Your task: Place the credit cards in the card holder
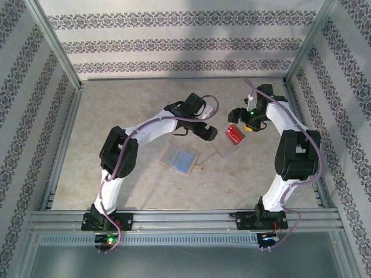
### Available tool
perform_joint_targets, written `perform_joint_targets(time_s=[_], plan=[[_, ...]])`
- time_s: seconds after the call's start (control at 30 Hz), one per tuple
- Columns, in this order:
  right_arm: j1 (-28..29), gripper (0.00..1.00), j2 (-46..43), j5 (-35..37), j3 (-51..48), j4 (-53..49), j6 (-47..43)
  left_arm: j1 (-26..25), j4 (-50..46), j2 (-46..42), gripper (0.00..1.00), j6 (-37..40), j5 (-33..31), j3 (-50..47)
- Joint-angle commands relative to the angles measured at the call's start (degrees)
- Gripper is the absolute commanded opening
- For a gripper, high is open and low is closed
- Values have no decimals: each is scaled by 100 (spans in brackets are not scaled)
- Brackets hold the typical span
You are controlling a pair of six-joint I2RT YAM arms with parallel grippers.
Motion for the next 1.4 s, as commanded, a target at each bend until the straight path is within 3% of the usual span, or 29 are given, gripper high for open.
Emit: perform_joint_targets(time_s=[0.0,0.73,1.1,1.2,1.37], plan=[[-86,85,82,-103,82,10,-95,-92,-116,166,100,-103,55,260],[-78,82,-242,-477,-781,178,69,-202,-110,711,96,-193,347,713],[-77,79,-674,-784,-1222,285,183,-285,-134,905,82,-133,233,829],[-77,78,-763,-695,-1253,246,144,-285,-140,922,82,-115,202,839],[-86,79,-1091,175,-1111,-9,-169,-285,-154,1078,78,-68,83,917]])
